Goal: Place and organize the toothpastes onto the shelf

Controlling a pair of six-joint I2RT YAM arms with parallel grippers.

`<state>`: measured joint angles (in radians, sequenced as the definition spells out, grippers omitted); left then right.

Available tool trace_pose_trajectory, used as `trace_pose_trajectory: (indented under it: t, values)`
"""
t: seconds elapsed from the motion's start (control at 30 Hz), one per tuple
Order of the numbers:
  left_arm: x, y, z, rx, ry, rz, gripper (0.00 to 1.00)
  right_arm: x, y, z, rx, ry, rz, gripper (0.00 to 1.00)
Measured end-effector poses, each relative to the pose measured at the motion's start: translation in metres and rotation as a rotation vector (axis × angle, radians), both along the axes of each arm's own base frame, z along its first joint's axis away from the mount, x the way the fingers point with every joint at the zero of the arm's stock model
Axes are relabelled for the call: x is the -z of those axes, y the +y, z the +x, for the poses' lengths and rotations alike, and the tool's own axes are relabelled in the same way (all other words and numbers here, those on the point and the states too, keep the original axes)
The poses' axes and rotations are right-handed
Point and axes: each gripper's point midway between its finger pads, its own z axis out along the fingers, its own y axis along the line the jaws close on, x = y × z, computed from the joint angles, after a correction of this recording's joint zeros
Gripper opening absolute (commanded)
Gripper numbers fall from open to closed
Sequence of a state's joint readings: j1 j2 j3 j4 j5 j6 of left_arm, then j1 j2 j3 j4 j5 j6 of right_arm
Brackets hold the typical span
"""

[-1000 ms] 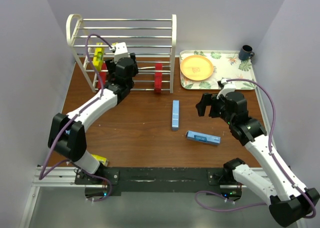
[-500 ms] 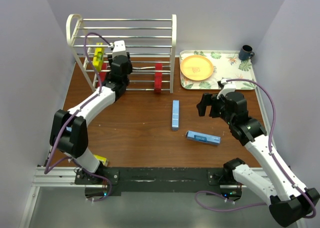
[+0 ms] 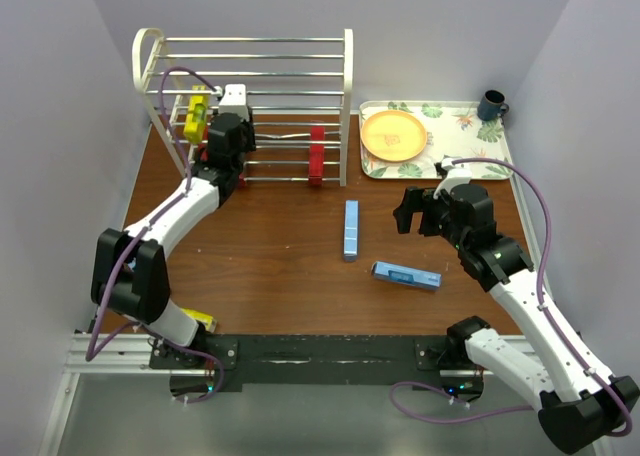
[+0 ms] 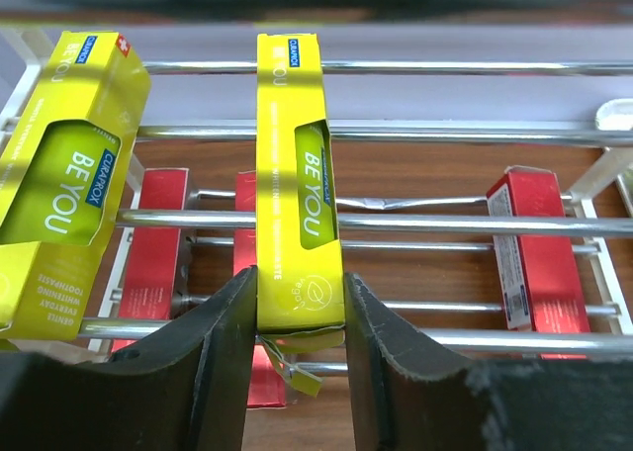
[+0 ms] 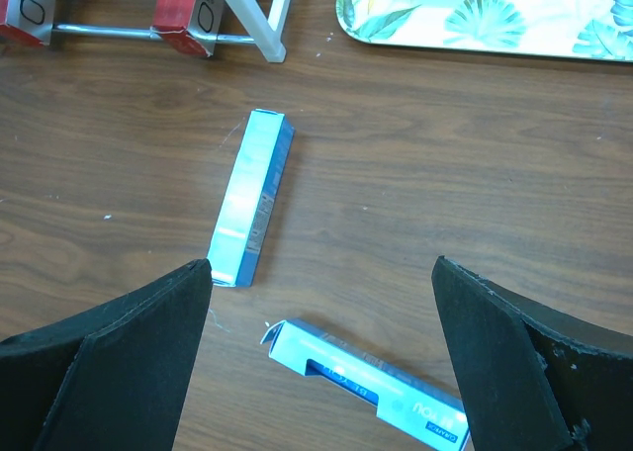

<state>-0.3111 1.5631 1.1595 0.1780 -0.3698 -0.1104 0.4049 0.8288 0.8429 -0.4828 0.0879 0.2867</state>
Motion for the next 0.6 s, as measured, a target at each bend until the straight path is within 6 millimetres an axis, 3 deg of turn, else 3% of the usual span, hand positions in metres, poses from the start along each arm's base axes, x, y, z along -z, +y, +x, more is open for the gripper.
trace_pose_trajectory:
  t: [0.37, 0.47, 0.6]
  values:
    - [0.0004, 0.0045, -0.0070, 0.099, 0.022, 0.042, 0.34, -0.0001, 0.0001, 0.0000, -0.001, 0.000, 0.000, 0.98]
    - [0.0005, 0.0037, -0.0070, 0.110, 0.023, 0.041, 0.42, -0.0001, 0.0001, 0.0000, -0.001, 0.000, 0.000, 0.98]
    - [0.0018, 0.0024, -0.0076, 0.123, 0.029, 0.043, 0.64, -0.0001, 0.0001, 0.0000, -0.001, 0.000, 0.000, 0.98]
